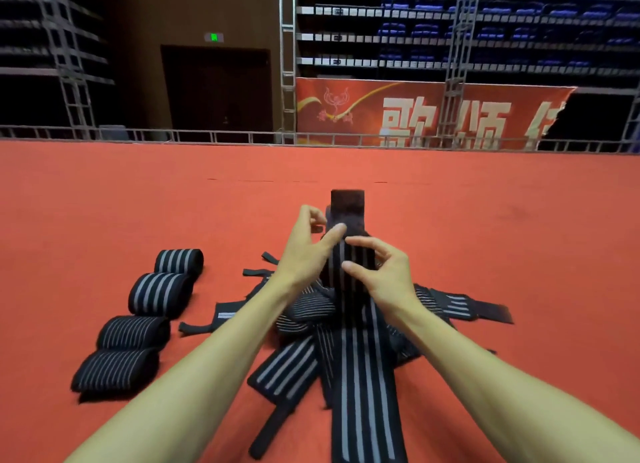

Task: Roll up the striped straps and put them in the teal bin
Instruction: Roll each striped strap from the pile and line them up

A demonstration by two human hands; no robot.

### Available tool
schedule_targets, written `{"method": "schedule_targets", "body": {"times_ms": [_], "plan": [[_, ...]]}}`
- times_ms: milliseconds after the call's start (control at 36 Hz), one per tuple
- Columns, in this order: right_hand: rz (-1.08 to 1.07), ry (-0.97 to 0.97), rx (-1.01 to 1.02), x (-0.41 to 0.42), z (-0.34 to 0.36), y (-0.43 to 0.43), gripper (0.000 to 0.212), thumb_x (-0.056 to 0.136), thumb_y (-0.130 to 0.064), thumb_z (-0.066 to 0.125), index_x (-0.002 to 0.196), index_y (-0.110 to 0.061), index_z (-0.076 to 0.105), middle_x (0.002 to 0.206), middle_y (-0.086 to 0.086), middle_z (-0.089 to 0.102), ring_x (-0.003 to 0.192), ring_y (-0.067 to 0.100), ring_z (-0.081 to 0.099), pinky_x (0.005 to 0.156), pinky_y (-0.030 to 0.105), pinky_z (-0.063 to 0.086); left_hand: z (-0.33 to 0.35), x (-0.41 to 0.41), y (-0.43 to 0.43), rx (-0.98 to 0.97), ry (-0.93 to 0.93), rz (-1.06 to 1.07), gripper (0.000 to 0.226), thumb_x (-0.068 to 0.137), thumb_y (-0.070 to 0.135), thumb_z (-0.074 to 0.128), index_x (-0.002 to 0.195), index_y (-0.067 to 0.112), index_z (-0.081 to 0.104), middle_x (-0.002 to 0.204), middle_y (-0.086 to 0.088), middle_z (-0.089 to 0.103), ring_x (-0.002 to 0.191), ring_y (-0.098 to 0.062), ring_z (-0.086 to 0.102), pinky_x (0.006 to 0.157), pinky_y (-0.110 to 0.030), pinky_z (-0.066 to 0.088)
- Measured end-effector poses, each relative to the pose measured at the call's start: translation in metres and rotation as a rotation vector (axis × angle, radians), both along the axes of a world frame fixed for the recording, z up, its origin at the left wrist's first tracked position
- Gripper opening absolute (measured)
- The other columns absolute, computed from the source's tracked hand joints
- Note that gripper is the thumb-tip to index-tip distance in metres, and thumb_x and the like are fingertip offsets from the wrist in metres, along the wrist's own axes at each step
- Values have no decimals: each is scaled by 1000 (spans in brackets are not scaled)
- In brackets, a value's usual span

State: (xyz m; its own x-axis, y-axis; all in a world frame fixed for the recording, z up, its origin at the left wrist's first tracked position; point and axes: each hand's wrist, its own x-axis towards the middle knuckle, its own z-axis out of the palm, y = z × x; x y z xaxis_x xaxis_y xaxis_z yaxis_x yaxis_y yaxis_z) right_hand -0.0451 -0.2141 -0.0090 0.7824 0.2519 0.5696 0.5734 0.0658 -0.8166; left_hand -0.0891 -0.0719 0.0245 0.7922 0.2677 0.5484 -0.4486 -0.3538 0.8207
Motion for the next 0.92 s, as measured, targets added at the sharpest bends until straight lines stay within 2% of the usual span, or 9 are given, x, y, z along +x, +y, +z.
{"method": "schedule_targets", "body": {"times_ms": [83,222,306,444,556,639,722,861,917], "plan": [[-2,8,-5,14,-16,1,43,75,3,81,96,-34,72,96,-16,74,96,-2,66,89,16,48,-1,27,-1,19,30,-30,22,95,15,63,91,23,43,89,1,48,78,-11,44,67,-20,37],[53,-81,-146,37,-18,-8,35,76,-2,82,94,-30,74,98,-18,73,97,-5,64,88,10,43,-9,59,2,9,-46,39,27,87,-2,67,84,21,54,84,7,58,76,-1,53,74,-15,44],[79,-47,18,57,-3,-9,23,79,-2,79,90,-22,75,113,-1,69,99,0,66,86,14,48,-11,74,6,13,-65,34,24,88,-1,67,89,20,55,90,1,64,82,-5,58,80,-25,48],[84,-36,169,81,23,8,23,84,2,73,84,-21,74,95,-9,73,82,11,69,75,24,54,-6,88,6,-109,-94,-65,24,87,12,64,88,33,53,97,-18,67,84,-19,61,79,-49,54],[69,-45,193,90,25,26,30,83,3,73,78,-26,75,103,-11,69,86,15,68,80,25,53,-6,95,10,-192,-120,-136,22,88,12,56,92,33,54,94,-11,64,85,-23,59,79,-45,50],[105,-36,174,91,27,29,23,87,5,68,85,-17,74,86,-8,73,72,8,66,70,21,53,-4,97,13,-200,-131,-127,23,96,2,54,99,25,52,101,-23,63,87,-24,60,80,-49,54],[134,1,154,92,27,28,19,89,4,66,88,-13,72,73,-5,73,65,8,66,63,23,55,-3,99,16,-201,-137,-27,25,94,1,60,96,25,54,102,-13,63,85,-23,62,76,-49,57],[108,-12,100,92,26,27,21,85,2,72,88,-19,75,85,2,77,75,19,72,75,37,60,-2,97,21,-230,-157,-15,26,88,-5,67,88,20,62,86,-2,69,75,-6,64,67,-28,55],[119,-4,105,92,25,26,22,83,2,74,90,-19,75,88,5,77,79,23,73,77,38,61,0,96,24,-220,-159,-30,23,86,-1,70,86,21,64,82,-2,71,75,-10,66,68,-31,56]]}}
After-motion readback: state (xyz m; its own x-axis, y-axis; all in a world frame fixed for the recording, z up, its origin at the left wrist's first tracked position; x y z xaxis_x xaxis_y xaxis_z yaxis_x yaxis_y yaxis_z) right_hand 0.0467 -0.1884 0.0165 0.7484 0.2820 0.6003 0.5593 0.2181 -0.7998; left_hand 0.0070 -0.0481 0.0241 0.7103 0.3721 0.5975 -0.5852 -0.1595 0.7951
